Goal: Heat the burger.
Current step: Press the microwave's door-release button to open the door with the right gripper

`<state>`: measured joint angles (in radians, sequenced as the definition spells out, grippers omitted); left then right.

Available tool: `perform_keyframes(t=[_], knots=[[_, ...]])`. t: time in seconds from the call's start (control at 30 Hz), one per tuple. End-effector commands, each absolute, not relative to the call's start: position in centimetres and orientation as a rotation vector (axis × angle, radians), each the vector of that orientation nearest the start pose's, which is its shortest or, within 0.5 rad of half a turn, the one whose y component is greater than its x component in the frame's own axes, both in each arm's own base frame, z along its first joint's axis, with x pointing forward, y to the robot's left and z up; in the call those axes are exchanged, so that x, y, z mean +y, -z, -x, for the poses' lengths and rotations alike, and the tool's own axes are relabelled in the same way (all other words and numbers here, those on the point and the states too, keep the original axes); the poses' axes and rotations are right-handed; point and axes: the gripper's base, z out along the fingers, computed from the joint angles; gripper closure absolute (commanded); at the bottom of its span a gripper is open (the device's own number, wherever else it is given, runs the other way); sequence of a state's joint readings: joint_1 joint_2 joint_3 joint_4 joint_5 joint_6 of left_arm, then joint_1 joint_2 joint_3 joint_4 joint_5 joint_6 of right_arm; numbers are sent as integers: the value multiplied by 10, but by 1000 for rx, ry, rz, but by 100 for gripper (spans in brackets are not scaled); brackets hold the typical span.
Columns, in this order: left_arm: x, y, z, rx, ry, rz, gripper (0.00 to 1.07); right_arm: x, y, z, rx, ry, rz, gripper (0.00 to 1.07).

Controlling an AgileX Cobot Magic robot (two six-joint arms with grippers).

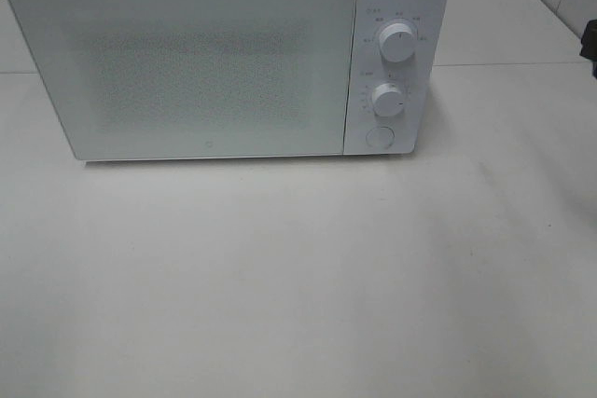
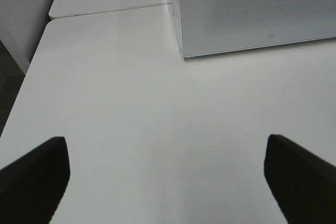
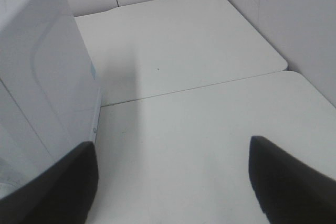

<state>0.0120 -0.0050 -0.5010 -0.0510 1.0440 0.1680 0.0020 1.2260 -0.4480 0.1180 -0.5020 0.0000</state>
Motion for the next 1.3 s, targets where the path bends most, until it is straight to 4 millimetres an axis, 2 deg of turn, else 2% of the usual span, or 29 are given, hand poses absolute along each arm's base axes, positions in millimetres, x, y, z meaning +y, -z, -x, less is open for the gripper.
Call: perform_keyframes(t=[0.03, 0.13, 0.2, 0.3, 0.37, 0.4, 0.47, 0.57, 0.77, 0.83, 1.3], knots=[[-4, -279, 8, 1996, -51, -151, 14, 1, -238, -237, 1717, -47, -140, 31], [-4, -279, 8, 1996, -51, -151, 14, 11, -227, -238, 1721, -90, -181, 31], [-4, -279, 8, 1996, -51, -151, 14, 25, -215, -238, 1721, -129, -198, 31], [-4, -279, 8, 1996, -51, -151, 14, 29, -213, -238, 1721, -141, -197, 31], [-4, -279, 8, 1996, -51, -151, 14, 41, -206, -239, 1731, -167, -191, 31], [-4, -279, 8, 1996, -51, -151, 14, 41, -206, -239, 1731, -167, -191, 31], [-4, -279, 8, 1996, -51, -151, 14, 58, -198, -239, 1734, -200, -181, 31], [-4, -279, 8, 1996, -51, -151, 14, 68, -191, -239, 1737, -212, -194, 31], [-4, -279, 8, 1996, -51, -151, 14, 82, -184, -236, 1737, -265, -253, 31], [-4, -279, 8, 1996, -51, -151, 14, 93, -175, -234, 1746, -384, -375, 32], [-4, -279, 8, 1996, -51, -151, 14, 128, -152, -227, 1724, -817, -758, 36]])
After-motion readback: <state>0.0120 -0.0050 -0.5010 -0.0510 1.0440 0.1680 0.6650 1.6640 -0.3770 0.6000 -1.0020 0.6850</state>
